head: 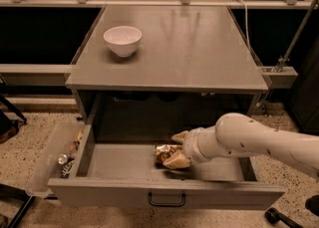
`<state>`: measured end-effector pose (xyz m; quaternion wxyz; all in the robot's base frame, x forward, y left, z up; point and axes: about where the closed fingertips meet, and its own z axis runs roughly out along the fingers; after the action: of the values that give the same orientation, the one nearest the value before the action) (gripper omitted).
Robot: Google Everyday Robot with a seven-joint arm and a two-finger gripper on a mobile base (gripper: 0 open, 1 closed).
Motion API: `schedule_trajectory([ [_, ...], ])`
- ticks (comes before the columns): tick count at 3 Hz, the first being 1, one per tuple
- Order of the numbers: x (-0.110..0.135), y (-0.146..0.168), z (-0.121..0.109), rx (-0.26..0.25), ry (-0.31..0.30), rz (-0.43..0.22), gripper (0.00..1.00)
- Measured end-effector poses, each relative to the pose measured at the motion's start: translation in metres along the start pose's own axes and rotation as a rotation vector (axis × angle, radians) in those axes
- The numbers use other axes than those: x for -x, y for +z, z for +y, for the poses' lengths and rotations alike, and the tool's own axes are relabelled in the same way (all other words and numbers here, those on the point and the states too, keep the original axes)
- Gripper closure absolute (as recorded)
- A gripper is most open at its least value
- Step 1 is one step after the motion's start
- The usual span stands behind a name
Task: Pick orange can from top drawer and place on counter
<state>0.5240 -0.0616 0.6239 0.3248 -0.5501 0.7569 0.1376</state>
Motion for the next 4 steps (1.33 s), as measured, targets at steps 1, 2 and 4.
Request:
schedule_trajectory([
  [1,0.000,0.000,0.000,0.000,0.000,0.000,0.64],
  [2,0.000,0.000,0.000,0.000,0.000,0.000,0.88],
  [4,0.094,-0.069,-0.001,-0.069,-0.158,0.070,1.00],
])
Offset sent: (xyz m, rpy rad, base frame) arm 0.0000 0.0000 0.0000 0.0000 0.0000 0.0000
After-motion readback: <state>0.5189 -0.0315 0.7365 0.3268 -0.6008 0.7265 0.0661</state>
